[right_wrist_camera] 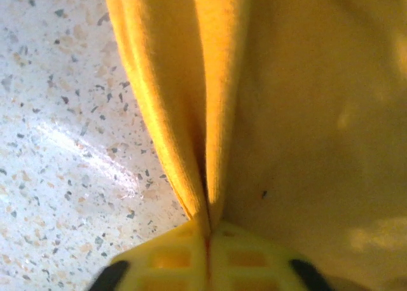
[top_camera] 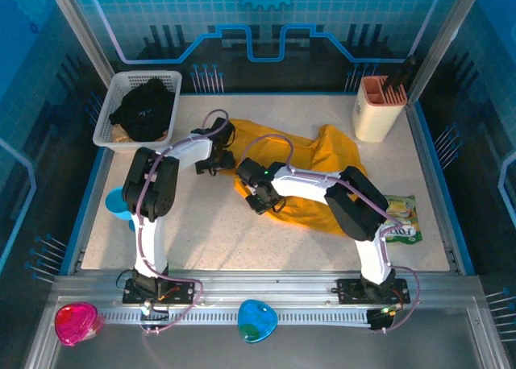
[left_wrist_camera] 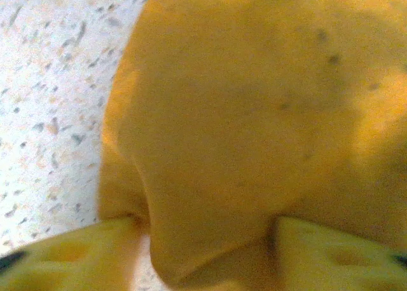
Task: Fold and stack the t-shirts
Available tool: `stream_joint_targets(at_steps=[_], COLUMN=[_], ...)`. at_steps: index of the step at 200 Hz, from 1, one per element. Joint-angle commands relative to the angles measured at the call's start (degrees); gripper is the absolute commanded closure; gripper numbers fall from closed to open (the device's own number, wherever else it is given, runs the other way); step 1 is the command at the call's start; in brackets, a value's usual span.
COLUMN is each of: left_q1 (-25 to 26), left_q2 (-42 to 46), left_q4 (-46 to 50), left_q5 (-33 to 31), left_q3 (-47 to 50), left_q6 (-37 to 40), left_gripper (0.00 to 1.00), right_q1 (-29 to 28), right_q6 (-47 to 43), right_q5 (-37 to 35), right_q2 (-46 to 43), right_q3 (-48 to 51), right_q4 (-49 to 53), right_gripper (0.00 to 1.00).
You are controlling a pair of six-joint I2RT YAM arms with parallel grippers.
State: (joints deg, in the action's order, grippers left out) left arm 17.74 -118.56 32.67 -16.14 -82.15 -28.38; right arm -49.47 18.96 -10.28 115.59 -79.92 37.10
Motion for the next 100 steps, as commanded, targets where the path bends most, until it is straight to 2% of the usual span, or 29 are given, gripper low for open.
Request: stream_joint_targets(at_steps=[1,11,39,60,87,100], left_q1=[-0.33,-0.33,-0.33,-0.33,-0.33,-0.33], left_q2=[-1.80,-0.09,7.26,9.73,6.41,1.75], left_q4=[2.53,3.94,10.54,18.40,24.51,26.97], left_q5=[1.46,1.17,-0.09,-1.27,-1.28,-0.54], left_q3=[1.00,1.27,0.44,-4.57,-14.58,-21.83], left_q6=[0.67,1.20,4.99,9.19,13.78,15.42], left_gripper=[0.85,1.00,1.00,1.00,1.00,0.89], right_q1=[-0.45,-0.46,0.52,3.64,10.94,14.82], right_q6=[-0.53,-1.19,-3.27,-4.83,-6.50,-7.07], right_q5=[-1.70,-2.21,-2.90,0.15,5.96,8.69], right_q2=[-0.71,-3.04,-11.38,-16.90,-19.88,-19.34], right_q3=[1.02,1.83,4.22,5.87,7.32,6.44], right_q4=[3.48,3.95,5.98,6.51,4.76,4.27], right_gripper=[1.00,1.00,1.00,1.00,1.00,1.00])
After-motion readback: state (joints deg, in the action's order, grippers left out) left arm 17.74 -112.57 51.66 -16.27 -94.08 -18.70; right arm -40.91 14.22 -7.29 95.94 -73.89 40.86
